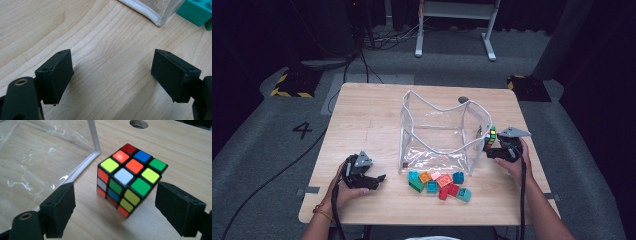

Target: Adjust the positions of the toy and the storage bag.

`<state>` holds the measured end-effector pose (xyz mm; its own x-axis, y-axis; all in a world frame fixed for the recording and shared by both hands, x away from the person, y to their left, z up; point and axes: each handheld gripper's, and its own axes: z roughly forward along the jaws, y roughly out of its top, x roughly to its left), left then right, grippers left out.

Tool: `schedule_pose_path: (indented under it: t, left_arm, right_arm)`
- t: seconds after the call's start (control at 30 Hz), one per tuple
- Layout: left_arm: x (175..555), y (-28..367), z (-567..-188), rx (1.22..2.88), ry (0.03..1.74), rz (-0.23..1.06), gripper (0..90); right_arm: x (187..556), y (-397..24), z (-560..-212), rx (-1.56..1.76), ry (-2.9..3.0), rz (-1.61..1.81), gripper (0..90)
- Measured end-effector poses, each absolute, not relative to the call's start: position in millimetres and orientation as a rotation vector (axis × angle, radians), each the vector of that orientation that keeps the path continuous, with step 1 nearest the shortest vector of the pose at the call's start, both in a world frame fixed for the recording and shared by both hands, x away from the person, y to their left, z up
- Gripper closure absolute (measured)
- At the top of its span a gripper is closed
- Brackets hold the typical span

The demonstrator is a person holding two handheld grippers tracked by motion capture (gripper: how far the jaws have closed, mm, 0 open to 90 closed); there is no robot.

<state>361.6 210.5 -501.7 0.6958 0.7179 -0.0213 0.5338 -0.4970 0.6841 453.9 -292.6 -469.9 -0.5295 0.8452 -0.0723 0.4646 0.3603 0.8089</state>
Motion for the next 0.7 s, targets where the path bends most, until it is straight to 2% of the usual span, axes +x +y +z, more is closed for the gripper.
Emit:
schedule_pose_path:
  t: [0.03,0.7]
  left_arm:
    - [361.7,210.4,-501.9,2.221,0.95,0.35,17.3]
    - [363.2,208.1,-502.0,2.228,0.944,0.334,16.2]
  right_arm:
    - [459.2,-289.2,-470.7,1.149,2.128,1.039,14.7]
    - [498.5,-270.1,-484.0,1.321,2.054,0.933,15.2]
